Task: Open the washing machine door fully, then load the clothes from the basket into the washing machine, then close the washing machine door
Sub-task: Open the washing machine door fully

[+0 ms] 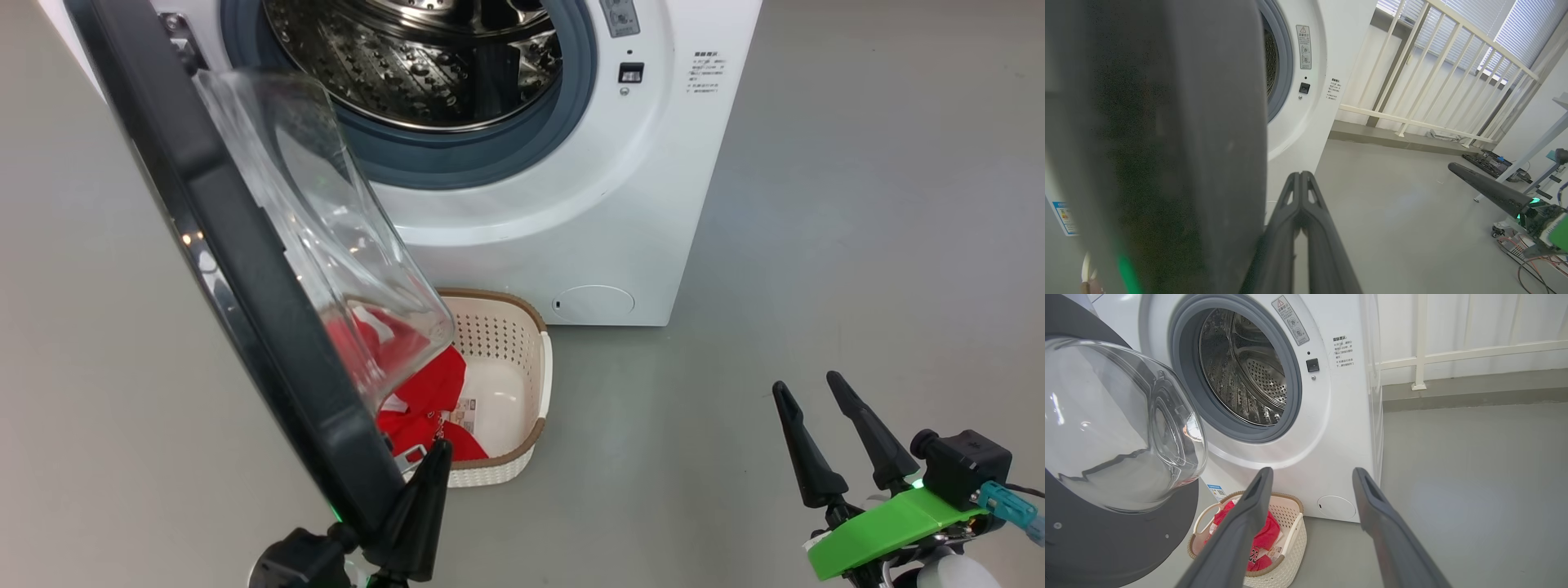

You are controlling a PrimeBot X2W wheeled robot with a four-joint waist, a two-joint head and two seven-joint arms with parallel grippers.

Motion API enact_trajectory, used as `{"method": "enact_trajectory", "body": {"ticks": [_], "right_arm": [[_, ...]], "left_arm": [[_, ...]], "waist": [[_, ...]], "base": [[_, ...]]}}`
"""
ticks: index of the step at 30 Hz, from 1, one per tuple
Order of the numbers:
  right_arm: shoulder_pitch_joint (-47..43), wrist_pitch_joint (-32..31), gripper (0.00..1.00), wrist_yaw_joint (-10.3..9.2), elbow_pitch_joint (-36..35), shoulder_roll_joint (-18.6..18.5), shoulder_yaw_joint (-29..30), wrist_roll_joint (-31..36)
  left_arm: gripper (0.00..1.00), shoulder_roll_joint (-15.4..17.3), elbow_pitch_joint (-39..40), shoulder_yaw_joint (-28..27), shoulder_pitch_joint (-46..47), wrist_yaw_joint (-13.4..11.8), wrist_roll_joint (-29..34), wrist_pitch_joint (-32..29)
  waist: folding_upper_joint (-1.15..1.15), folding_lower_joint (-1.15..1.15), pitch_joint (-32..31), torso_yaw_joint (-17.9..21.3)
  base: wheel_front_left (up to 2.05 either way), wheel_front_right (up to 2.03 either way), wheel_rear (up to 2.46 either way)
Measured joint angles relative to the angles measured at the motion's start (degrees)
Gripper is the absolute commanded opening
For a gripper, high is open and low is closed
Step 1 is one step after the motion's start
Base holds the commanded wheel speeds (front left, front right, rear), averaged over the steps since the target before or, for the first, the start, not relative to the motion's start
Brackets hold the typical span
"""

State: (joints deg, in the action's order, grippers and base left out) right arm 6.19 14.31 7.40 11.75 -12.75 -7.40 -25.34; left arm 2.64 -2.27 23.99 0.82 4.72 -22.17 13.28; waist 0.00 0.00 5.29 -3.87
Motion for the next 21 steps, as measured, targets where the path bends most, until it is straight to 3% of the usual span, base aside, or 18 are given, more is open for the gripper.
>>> {"method": "enact_trajectory", "body": {"ticks": [21], "right_arm": [[0.0, 0.0, 1.0, 0.0, 0.6, -0.1, -1.0, 0.0]], "left_arm": [[0.0, 0.8, -0.2, -1.7, -0.8, -1.3, -0.1, 0.8]], "waist": [[0.0, 0.0, -1.0, -4.5]], "base": [[0.0, 0.0, 0.0]]}}
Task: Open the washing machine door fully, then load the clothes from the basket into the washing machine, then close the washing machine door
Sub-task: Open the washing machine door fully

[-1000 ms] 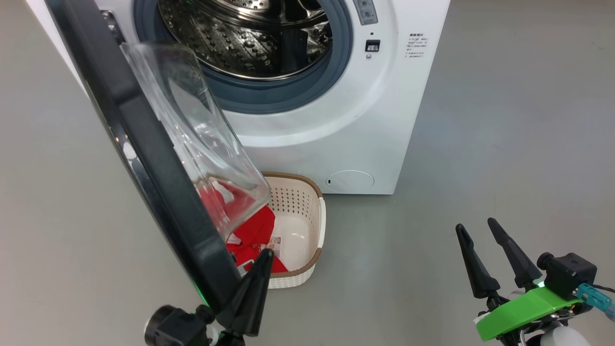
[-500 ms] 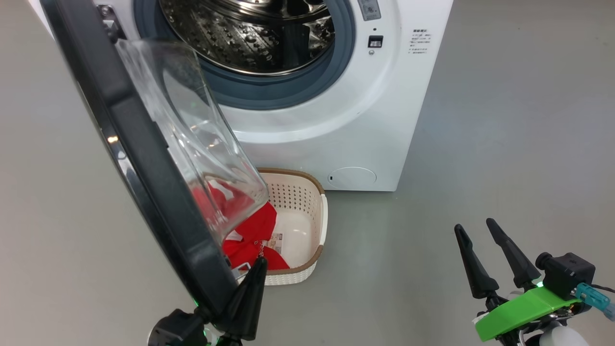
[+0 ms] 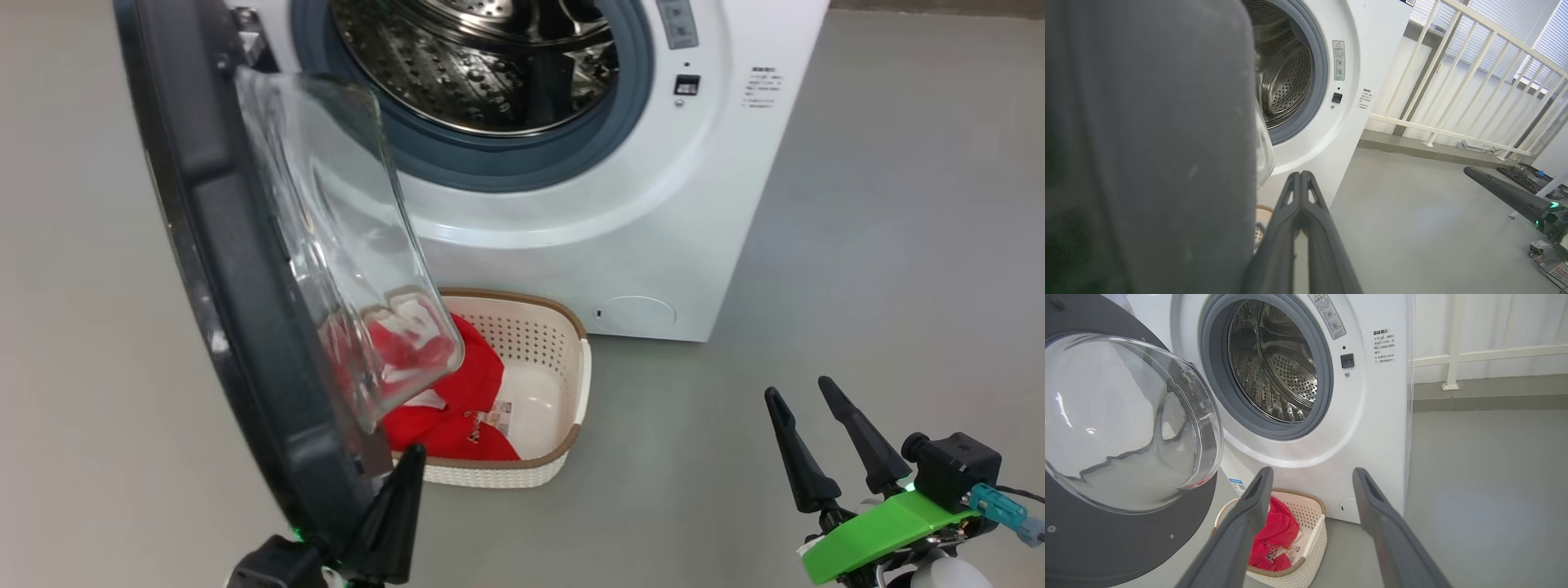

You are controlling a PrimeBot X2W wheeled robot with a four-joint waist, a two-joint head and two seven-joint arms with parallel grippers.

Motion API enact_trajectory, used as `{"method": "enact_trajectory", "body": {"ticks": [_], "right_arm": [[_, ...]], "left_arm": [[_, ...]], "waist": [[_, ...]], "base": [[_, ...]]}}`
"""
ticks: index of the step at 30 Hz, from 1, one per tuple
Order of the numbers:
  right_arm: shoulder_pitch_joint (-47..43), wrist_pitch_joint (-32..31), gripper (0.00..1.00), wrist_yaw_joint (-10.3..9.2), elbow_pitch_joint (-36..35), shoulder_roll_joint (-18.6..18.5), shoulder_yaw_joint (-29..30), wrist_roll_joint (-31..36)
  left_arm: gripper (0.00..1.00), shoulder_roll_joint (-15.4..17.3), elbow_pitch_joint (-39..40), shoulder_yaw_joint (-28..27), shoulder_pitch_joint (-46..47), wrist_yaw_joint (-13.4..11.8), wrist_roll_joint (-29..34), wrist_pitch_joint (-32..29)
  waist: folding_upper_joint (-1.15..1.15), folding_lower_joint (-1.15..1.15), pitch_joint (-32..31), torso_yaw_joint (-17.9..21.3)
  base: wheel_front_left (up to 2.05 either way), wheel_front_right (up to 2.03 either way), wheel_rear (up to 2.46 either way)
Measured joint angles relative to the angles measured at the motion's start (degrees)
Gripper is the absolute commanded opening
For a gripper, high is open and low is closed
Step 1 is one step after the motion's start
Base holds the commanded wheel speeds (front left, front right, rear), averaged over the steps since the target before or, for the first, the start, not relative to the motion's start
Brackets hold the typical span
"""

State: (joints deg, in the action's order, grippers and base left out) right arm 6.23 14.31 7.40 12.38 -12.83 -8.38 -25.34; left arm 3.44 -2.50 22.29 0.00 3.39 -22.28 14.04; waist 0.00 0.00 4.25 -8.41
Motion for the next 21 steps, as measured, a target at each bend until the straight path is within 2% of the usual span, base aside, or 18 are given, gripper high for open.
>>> {"method": "enact_trajectory", "body": {"ticks": [14, 21], "right_arm": [[-0.1, 0.0, 1.0, 0.0, 0.4, 0.0, -0.4, 0.0], [-0.1, 0.0, 1.0, 0.0, 0.6, 0.0, -0.5, 0.0]], "left_arm": [[0.0, 1.8, 1.2, -2.2, -1.0, -1.9, -0.1, 0.0], [0.0, 3.0, 1.4, -5.3, -1.3, -3.3, -1.2, -0.1]], "waist": [[0.0, 0.0, -1.0, -4.8], [0.0, 0.0, -0.9, -7.2]], "base": [[0.0, 0.0, 0.0], [0.0, 0.0, 0.0]]}}
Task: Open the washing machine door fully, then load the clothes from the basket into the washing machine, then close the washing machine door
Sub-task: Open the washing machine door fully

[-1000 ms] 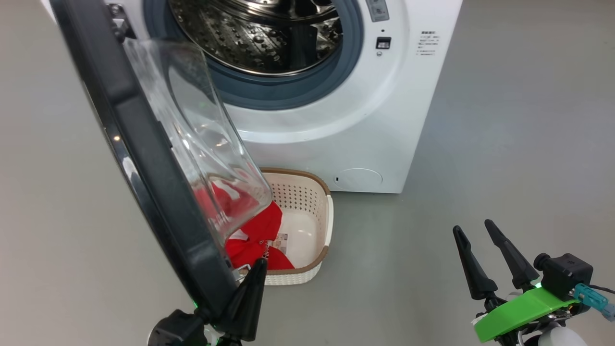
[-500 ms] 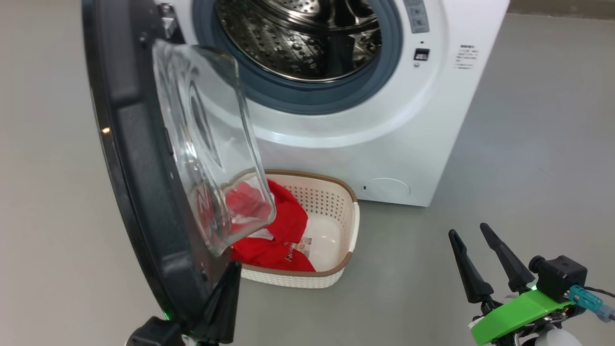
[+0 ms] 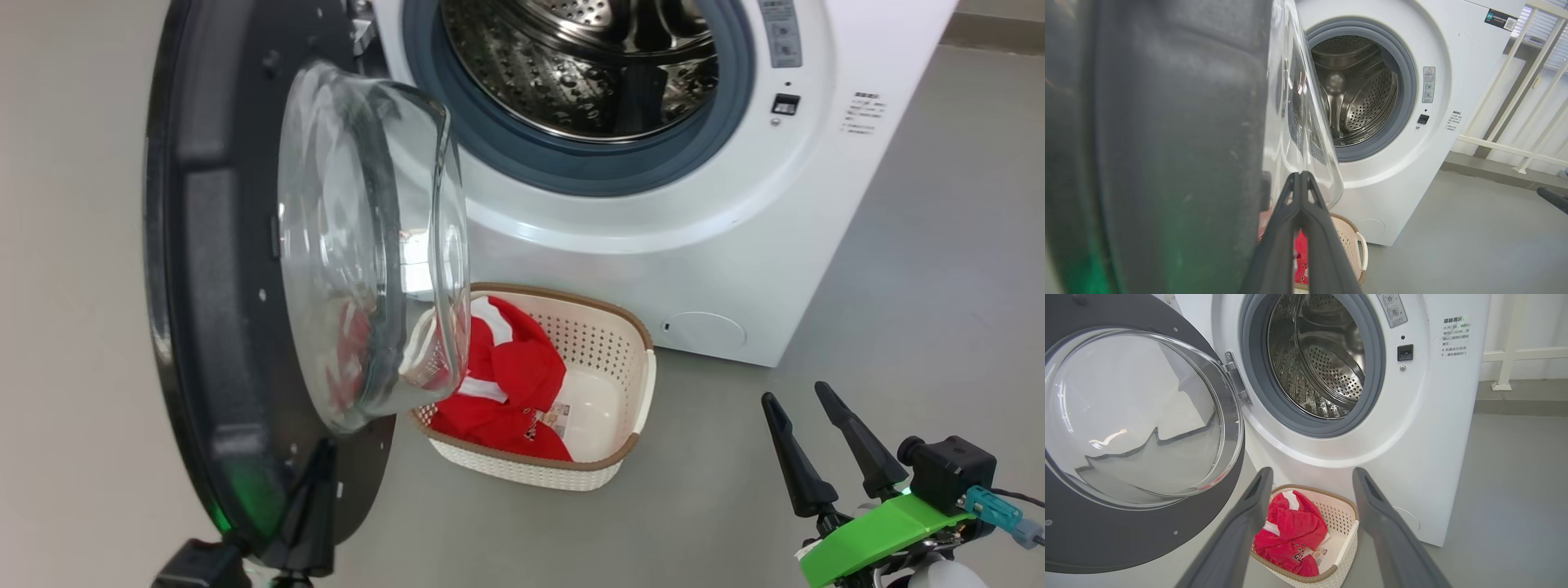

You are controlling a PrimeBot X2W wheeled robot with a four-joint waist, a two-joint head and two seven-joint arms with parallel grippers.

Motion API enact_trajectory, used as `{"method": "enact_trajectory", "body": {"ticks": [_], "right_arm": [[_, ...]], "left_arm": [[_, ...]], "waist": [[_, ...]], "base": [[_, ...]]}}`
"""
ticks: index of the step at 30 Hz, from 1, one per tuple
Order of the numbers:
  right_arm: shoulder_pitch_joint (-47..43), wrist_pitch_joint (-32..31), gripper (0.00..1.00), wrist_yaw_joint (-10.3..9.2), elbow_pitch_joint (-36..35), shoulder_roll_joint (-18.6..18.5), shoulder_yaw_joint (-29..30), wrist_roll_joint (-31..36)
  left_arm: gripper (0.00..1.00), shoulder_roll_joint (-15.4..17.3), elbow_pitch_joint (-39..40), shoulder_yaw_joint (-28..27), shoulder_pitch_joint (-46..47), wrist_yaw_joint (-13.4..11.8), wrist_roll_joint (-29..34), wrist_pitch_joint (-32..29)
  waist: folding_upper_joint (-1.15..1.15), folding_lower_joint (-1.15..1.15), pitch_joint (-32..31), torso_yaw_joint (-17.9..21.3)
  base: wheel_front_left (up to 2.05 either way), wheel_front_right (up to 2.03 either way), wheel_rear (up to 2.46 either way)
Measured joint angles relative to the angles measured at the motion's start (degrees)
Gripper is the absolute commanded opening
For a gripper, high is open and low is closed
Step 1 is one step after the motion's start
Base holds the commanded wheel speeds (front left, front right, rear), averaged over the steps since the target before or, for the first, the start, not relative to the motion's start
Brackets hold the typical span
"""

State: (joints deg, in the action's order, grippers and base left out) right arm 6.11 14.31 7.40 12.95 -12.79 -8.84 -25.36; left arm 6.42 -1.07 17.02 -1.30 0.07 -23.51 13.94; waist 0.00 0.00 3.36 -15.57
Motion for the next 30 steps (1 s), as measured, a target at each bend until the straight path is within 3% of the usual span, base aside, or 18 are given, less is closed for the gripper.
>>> {"method": "enact_trajectory", "body": {"ticks": [10, 30], "right_arm": [[0.0, 0.0, 1.0, 0.0, -0.1, 0.1, 0.4, 0.0], [1.9, 0.0, 1.0, 0.0, -0.1, 0.5, 0.4, 0.0]], "left_arm": [[0.0, 1.6, -1.2, -3.0, 1.3, -0.9, -1.4, -0.7], [0.0, 7.2, -11.3, -10.4, 8.8, -0.5, -5.2, -0.8]], "waist": [[0.0, 0.0, 1.5, -2.6], [0.0, 0.0, 5.1, -5.6]], "base": [[0.0, 0.0, 0.0], [0.0, 0.0, 0.0]]}}
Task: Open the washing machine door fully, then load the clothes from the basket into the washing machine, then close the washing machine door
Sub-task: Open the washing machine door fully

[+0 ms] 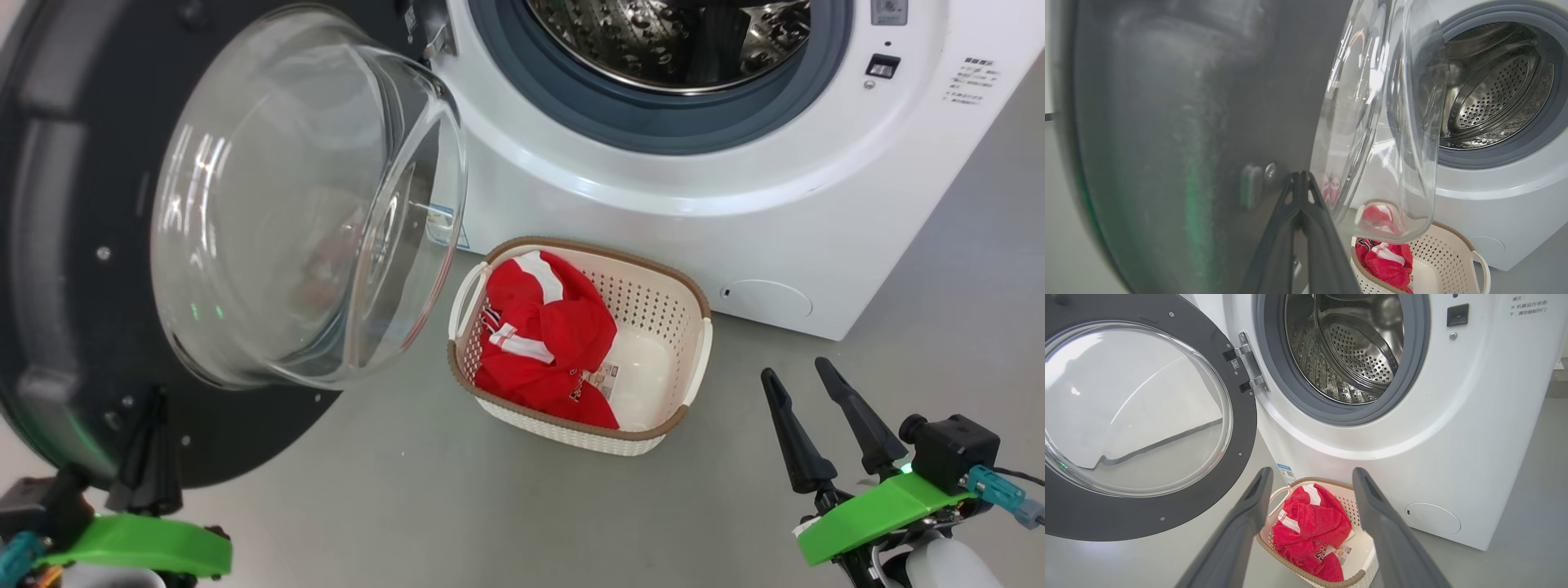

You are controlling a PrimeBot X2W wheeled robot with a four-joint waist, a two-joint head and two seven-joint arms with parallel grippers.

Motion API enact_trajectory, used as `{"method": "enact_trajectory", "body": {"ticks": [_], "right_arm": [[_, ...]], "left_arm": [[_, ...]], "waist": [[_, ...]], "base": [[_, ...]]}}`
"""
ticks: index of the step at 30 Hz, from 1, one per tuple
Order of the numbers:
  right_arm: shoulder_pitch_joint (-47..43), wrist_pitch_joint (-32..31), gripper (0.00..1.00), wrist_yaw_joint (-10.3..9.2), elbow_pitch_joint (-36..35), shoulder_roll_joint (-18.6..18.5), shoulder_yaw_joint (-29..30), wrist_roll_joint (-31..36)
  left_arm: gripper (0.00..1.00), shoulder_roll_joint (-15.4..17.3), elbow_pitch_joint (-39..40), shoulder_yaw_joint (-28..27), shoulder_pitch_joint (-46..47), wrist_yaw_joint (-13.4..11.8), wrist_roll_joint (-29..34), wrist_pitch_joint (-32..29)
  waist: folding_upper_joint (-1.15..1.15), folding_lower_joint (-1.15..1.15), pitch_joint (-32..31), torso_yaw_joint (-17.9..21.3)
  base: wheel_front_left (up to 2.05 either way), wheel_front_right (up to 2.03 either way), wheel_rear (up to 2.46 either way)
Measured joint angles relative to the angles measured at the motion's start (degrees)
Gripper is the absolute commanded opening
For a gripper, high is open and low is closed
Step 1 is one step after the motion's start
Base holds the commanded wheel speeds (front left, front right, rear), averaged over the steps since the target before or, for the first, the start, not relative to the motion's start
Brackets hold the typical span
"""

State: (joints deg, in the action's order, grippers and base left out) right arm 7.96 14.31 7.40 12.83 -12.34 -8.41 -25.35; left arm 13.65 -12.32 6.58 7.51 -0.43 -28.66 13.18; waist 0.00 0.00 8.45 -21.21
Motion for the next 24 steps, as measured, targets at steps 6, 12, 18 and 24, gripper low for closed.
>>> {"method": "enact_trajectory", "body": {"ticks": [6, 12, 18, 24], "right_arm": [[1.0, 0.0, 1.0, 0.0, 0.0, -0.1, -0.1, 0.0], [1.7, 0.0, 1.0, 0.0, 0.2, -0.2, -0.2, 0.0], [1.7, 0.0, 1.0, 0.0, 0.4, -0.2, -0.3, 0.0], [1.7, 0.0, 1.0, 0.0, 0.6, -0.4, -0.5, -0.3]], "left_arm": [[0.0, 1.5, -3.5, -0.9, 3.1, 0.7, -1.0, -0.5], [0.0, 2.3, -6.4, -1.2, 5.6, 1.2, -1.3, -0.5], [0.0, 2.4, -8.2, -1.3, 6.6, 1.3, -1.4, -0.4], [0.0, 2.8, -10.7, -1.5, 8.1, 1.7, -1.4, 0.0]], "waist": [[0.0, 0.0, 1.1, -0.7], [0.0, 0.0, 1.8, -1.2], [0.0, 0.0, 2.2, -1.5], [0.0, 0.0, 2.1, -1.6]], "base": [[0.0, 0.0, 0.0], [0.0, 0.0, 0.0], [0.0, 0.0, 0.0], [0.0, 0.0, 0.0]]}}
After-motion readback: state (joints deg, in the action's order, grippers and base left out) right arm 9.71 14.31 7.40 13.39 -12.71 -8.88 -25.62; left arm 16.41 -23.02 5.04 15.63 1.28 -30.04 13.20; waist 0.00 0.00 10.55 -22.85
